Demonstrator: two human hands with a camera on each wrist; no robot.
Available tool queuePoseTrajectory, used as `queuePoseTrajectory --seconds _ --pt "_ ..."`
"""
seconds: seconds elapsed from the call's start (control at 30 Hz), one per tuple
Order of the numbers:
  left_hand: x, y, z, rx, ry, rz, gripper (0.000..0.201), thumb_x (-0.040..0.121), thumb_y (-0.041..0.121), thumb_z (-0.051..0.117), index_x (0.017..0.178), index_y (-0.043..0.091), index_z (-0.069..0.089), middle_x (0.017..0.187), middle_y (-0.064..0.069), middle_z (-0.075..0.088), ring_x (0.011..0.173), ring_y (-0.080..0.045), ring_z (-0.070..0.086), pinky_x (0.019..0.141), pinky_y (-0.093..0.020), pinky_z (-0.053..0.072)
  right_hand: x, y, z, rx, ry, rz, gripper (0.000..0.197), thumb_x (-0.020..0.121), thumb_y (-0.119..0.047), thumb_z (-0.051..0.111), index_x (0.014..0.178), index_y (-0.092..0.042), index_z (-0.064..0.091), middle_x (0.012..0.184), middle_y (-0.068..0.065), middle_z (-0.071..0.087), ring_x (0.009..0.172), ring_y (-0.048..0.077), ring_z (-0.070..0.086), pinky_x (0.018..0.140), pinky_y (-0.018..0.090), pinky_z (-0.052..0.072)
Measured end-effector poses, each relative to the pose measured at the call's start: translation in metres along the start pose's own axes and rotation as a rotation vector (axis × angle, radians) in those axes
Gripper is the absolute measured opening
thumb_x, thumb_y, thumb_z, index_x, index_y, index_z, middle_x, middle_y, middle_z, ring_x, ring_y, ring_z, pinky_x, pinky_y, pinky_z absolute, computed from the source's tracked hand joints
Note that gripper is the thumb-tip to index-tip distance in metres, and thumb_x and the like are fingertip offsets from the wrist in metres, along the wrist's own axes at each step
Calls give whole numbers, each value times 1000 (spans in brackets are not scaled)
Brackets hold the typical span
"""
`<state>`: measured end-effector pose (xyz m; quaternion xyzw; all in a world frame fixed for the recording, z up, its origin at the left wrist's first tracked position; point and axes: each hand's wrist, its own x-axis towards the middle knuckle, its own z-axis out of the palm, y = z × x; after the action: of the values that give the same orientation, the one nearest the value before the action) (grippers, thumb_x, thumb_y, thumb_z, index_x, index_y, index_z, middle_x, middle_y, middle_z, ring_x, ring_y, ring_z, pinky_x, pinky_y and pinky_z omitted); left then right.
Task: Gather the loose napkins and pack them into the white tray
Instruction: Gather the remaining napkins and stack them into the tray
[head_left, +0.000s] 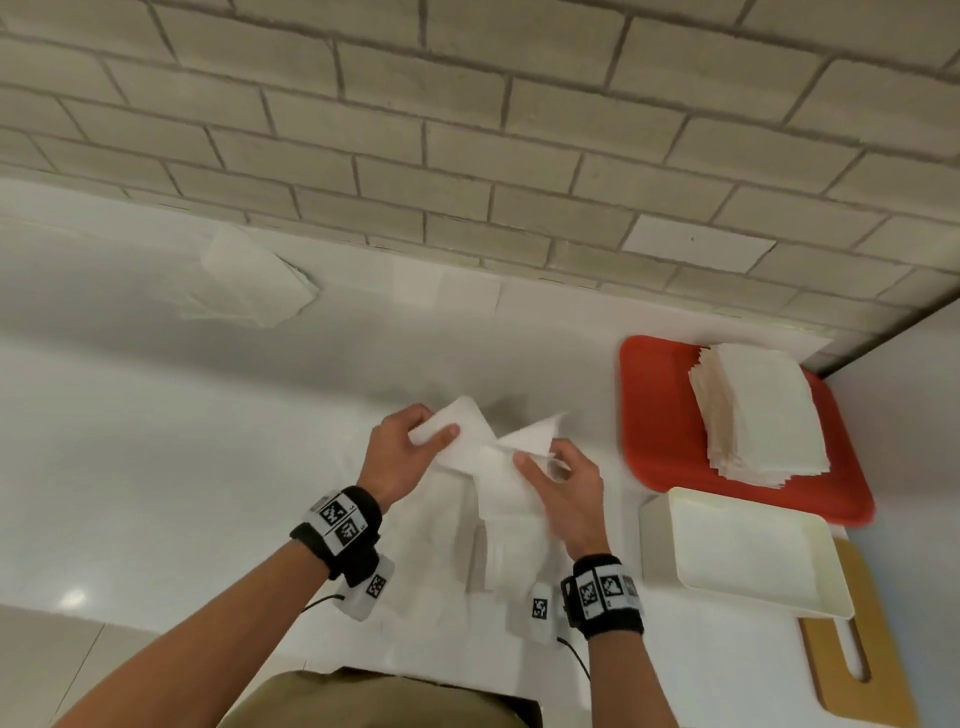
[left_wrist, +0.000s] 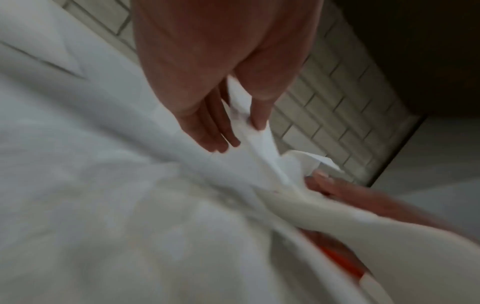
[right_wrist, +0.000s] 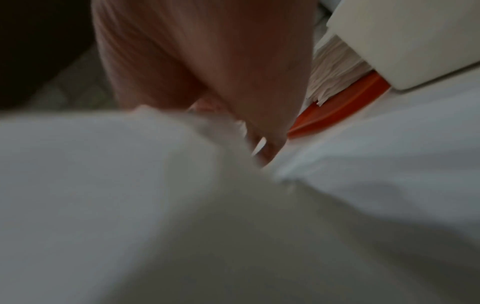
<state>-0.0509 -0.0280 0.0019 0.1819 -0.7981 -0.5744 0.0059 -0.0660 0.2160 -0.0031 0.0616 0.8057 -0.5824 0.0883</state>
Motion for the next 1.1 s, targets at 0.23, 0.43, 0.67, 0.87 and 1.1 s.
queuePoseTrajectory --seconds 0.23,0.43,0.67,0.87,1.1 --pt "-7 24 -19 -293 -27 116 25 88 19 88 84 3 70 78 1 70 69 -13 61 64 -24 48 -27 -42 -15 7 69 -307 22 88 -10 89 91 -22 70 94 -7 74 96 16 70 90 28 51" --pt "-4 60 -27 -438 21 198 18 88 17 85 87 4 73 84 -4 73 75 -16 68 65 -25 54 -24 -82 -26 18 30 -390 22 88 -10 89 97 -21 73 102 -11 76 106 14 71 96 26 52" --pt "2 68 -34 -287 71 247 22 93 21 84 112 21 74 110 6 77 77 -33 71 65 -44 56 -42 -106 -30 192 -131 -405 21 85 -1 87 94 -13 73 97 -6 76 91 10 71 79 22 55" --pt "-6 82 -36 -168 -30 438 23 106 4 61 107 21 77 108 10 77 99 -12 72 82 -29 55 -47 -122 -4 259 -171 -402 26 82 -6 91 98 -20 76 106 -3 78 100 18 75 83 28 59" --pt "-24 96 -37 -461 -203 278 36 102 44 53 112 22 80 113 -1 79 102 -21 74 80 -31 57 -41 -109 23 159 -68 -353 29 85 -10 92 106 -23 75 114 -8 78 113 18 72 101 48 57"
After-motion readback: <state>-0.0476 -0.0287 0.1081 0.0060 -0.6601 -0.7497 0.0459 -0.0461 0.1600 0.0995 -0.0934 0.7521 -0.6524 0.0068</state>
